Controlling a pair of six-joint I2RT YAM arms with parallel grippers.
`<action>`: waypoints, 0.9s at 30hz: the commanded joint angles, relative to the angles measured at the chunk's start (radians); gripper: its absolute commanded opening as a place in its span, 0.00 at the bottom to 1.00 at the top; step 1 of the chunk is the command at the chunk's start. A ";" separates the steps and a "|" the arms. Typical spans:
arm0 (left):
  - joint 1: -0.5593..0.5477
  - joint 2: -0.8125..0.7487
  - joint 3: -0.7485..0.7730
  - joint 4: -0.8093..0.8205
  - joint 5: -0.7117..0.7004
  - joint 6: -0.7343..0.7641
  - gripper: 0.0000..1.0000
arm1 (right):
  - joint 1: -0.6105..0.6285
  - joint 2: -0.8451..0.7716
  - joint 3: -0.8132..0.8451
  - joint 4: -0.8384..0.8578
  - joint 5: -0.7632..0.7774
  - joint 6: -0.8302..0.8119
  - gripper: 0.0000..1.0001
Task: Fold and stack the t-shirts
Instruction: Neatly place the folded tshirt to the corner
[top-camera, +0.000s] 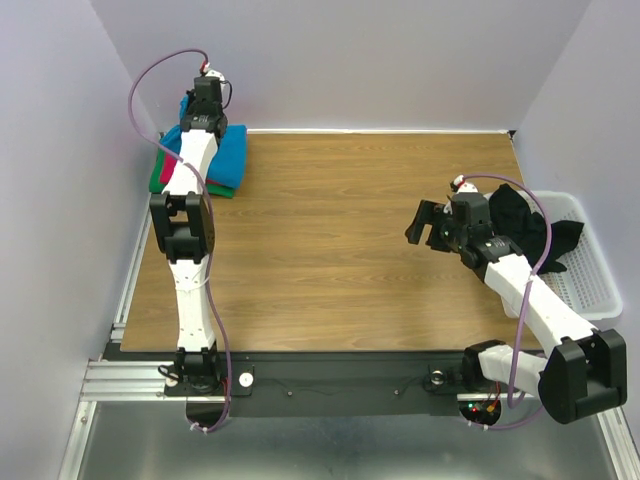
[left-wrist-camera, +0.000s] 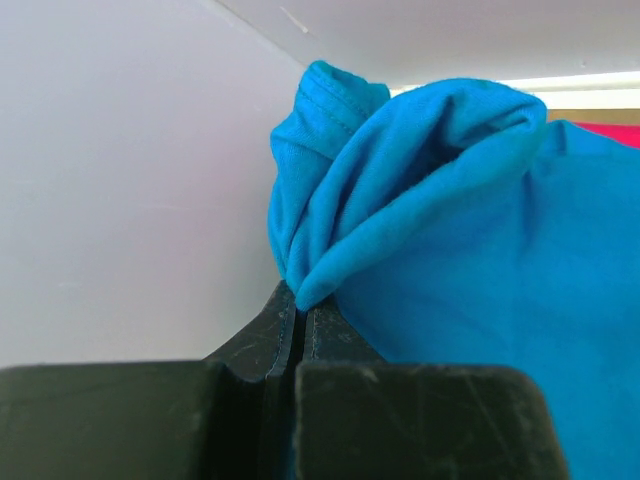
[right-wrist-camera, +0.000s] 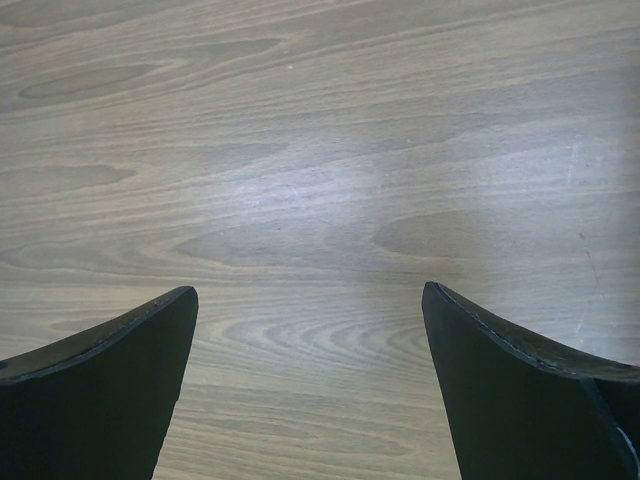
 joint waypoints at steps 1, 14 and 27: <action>0.022 -0.014 0.065 0.104 -0.011 0.003 0.04 | 0.004 0.008 0.030 -0.009 0.043 -0.003 1.00; 0.063 -0.169 0.146 -0.102 0.029 -0.323 0.99 | 0.004 -0.018 0.037 -0.050 0.013 0.012 1.00; -0.214 -0.923 -0.775 -0.111 0.185 -0.951 0.99 | 0.004 -0.113 -0.006 -0.098 -0.014 0.015 1.00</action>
